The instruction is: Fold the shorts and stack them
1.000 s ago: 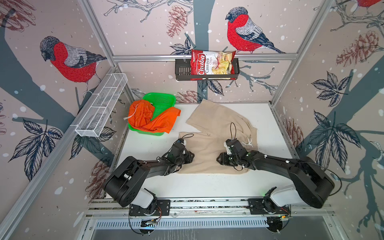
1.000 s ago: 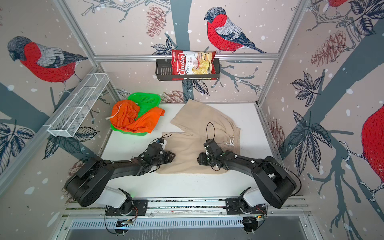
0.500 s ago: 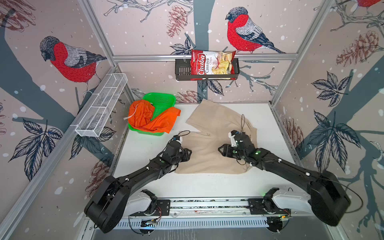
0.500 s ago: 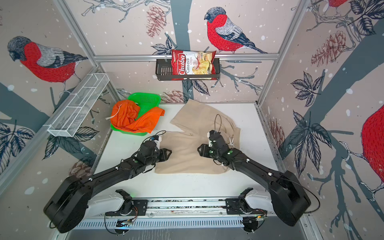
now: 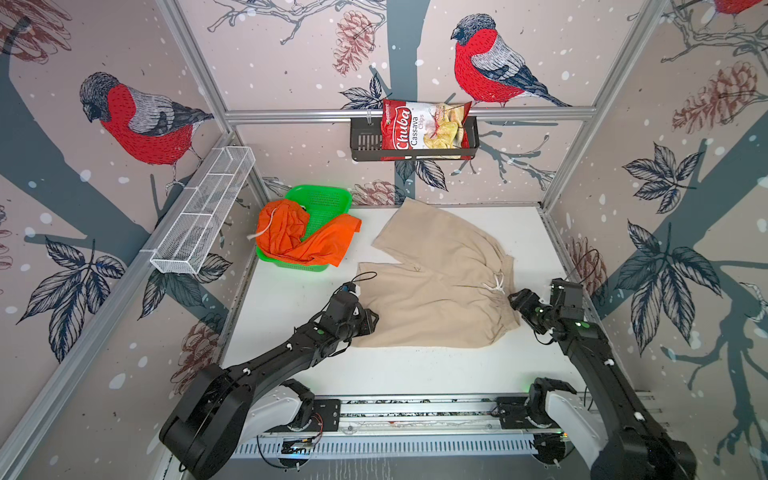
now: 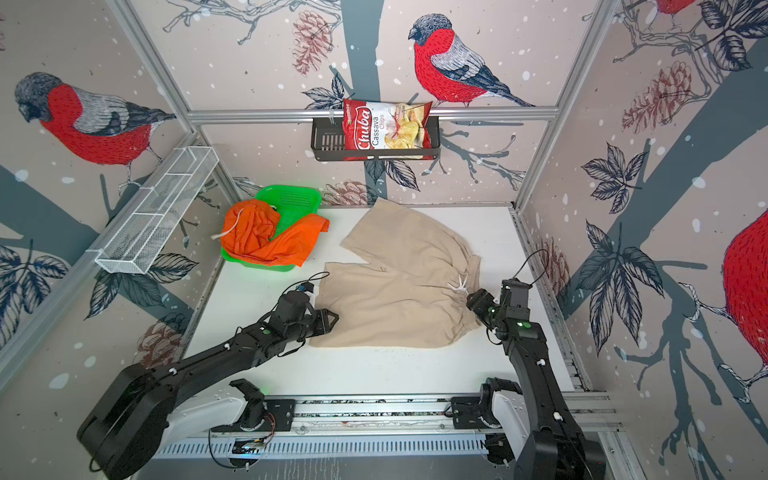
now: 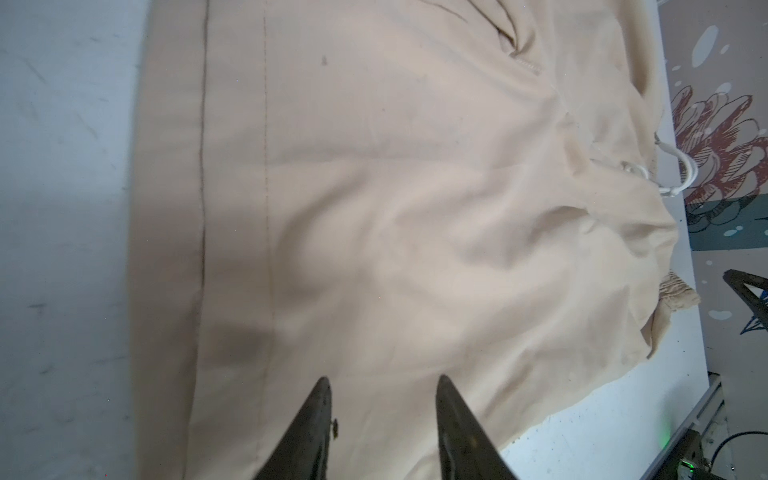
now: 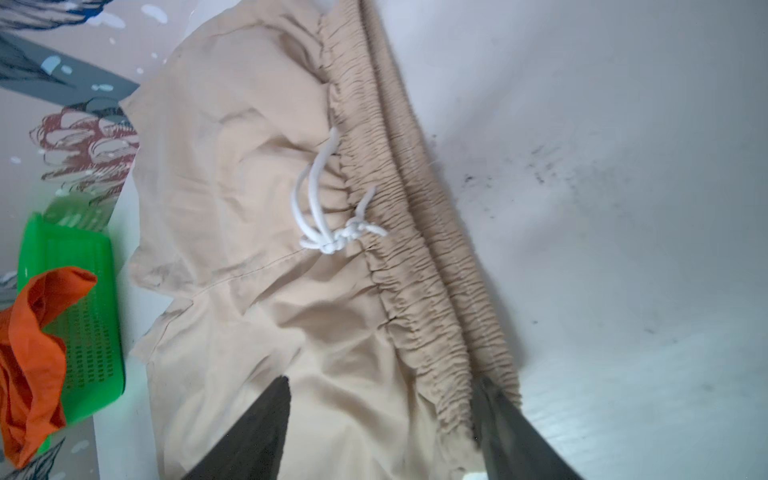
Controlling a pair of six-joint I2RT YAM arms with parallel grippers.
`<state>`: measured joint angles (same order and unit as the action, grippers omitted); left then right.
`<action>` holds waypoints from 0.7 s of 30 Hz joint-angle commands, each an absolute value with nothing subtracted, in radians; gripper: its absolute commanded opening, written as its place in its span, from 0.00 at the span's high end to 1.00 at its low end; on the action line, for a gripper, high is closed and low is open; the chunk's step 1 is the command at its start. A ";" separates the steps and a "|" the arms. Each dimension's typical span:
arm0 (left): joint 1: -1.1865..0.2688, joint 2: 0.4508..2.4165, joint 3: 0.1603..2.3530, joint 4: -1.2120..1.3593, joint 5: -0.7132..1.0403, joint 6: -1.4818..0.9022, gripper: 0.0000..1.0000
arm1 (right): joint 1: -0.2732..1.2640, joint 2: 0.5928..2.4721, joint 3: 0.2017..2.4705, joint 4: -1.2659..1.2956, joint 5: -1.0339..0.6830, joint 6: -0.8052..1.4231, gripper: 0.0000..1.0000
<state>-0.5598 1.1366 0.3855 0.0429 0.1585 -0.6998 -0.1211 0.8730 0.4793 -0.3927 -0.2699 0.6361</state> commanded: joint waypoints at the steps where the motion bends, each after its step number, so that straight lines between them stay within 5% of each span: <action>1: -0.558 1.157 0.382 0.069 0.164 -0.698 0.58 | -0.157 0.889 0.453 -0.433 -0.299 0.696 0.27; 12: -0.558 1.177 0.386 0.081 0.155 -0.688 0.58 | -0.161 0.926 0.282 -0.254 -0.441 0.799 0.33; 18: -0.557 1.135 0.391 0.046 0.173 -0.718 0.58 | -0.170 1.004 0.290 -0.218 -0.451 0.745 0.84; 21: -0.558 1.081 0.397 -0.014 0.164 -0.807 0.49 | -0.169 0.986 0.267 -0.183 -0.476 0.775 0.92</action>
<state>-0.5591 1.1137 0.3851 0.0387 0.1604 -0.7265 -0.1703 0.9947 0.2790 -0.2317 -0.4389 0.7624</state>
